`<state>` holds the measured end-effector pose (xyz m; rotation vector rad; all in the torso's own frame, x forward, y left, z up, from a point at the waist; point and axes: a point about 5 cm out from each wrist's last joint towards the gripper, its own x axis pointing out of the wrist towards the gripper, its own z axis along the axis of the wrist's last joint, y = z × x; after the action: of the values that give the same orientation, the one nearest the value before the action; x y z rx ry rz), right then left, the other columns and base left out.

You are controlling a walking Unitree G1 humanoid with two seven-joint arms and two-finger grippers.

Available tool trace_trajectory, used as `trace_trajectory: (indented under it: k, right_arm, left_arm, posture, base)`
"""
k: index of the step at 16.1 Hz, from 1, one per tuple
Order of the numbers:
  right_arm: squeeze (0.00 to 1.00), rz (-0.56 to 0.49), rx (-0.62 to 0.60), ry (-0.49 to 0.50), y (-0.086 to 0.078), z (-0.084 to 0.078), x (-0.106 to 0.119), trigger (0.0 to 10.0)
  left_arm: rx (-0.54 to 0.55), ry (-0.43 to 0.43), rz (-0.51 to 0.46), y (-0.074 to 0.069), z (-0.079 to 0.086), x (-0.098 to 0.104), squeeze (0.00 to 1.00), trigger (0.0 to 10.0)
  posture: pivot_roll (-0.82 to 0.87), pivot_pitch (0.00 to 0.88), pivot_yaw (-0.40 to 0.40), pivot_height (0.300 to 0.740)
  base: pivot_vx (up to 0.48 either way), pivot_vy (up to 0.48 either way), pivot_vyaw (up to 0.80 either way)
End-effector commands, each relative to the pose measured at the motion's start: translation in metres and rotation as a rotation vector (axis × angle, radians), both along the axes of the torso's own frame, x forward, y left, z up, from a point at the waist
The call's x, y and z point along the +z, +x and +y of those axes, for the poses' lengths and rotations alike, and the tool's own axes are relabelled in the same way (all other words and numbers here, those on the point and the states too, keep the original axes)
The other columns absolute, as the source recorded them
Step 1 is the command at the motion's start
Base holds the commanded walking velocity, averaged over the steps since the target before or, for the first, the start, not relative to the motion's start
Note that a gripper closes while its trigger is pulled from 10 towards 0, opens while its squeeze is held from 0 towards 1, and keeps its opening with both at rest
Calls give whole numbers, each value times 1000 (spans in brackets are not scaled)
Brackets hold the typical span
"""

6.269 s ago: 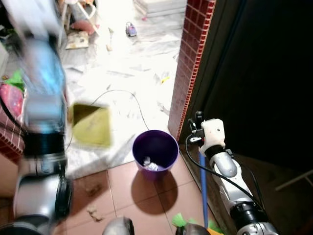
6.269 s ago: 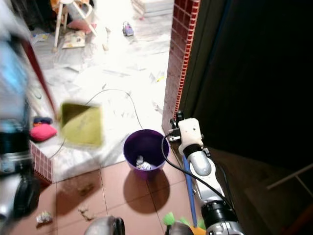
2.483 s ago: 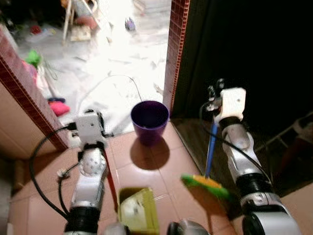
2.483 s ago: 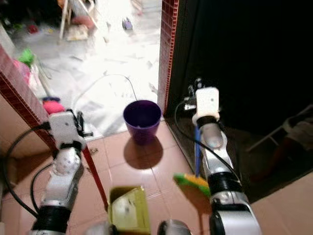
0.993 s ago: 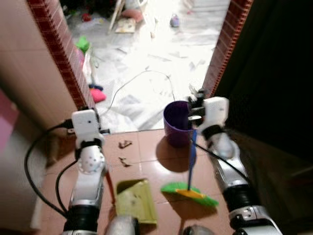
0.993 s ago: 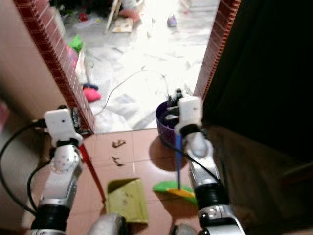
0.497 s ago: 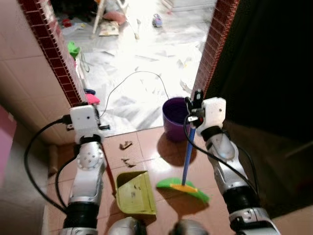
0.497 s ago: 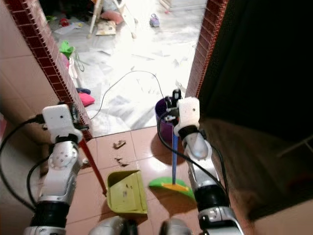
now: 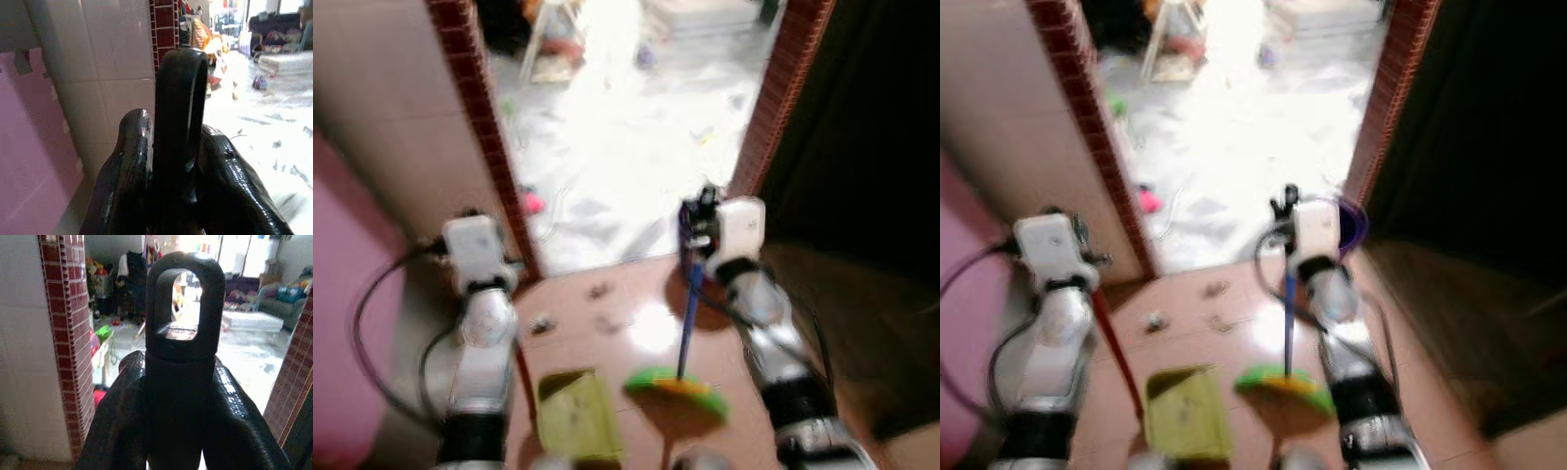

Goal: Sweep floor

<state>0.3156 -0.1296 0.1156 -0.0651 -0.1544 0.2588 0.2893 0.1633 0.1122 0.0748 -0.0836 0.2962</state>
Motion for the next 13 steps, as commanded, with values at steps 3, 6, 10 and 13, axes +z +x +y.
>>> trace_trajectory:
  k: [3,6,10,13]
  right_arm:
    - [0,-41,4,-4,3,0,10,10000]
    - [0,-55,13,-9,2,2,12,10000]
    - [0,-88,-29,-37,3,-3,17,10000]
    - [0,-209,-150,-117,10,-17,38,10000]
  left_arm:
    - [-29,1,-65,6,-2,16,0,10000]
    - [-43,7,-80,5,-2,17,0,10000]
    - [-32,6,-90,6,-1,19,0,10000]
    - [-24,6,-95,6,0,19,0,10000]
  posture:
    - [-35,0,38,740]
    - [-35,0,37,740]
    - [-37,0,33,740]
    - [-39,0,30,740]
  base:
    - [0,0,475]
    - [0,0,515]
    - [207,0,102]
    - [331,0,0]
